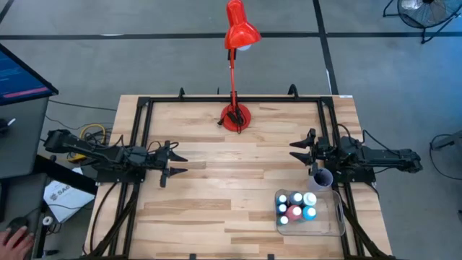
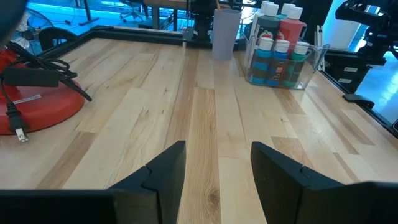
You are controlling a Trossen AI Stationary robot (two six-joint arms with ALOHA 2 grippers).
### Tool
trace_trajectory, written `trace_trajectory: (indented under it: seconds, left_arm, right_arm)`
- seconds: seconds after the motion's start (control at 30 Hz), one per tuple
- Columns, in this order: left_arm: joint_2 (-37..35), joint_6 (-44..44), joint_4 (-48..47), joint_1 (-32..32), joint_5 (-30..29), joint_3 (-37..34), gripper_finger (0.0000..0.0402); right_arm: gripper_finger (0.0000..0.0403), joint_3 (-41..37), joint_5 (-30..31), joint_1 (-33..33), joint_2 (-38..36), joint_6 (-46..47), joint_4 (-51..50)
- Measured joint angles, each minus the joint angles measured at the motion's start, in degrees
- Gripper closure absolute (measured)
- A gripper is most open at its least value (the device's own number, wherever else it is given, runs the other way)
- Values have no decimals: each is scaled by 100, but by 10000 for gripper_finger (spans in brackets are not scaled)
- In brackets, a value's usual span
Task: Pick & Place Paint Supplies
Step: Return to Home Position
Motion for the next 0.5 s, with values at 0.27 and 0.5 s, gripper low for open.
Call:
trace_trajectory:
  seconds: [0.27,0.5]
  left_arm:
    - [0,1,18,0,0,-1,238]
    - [2,1,49,0,0,1,238]
  right_arm:
    - [234,0,-2,0,0,1,2]
    - [232,1,-2,0,0,2,2]
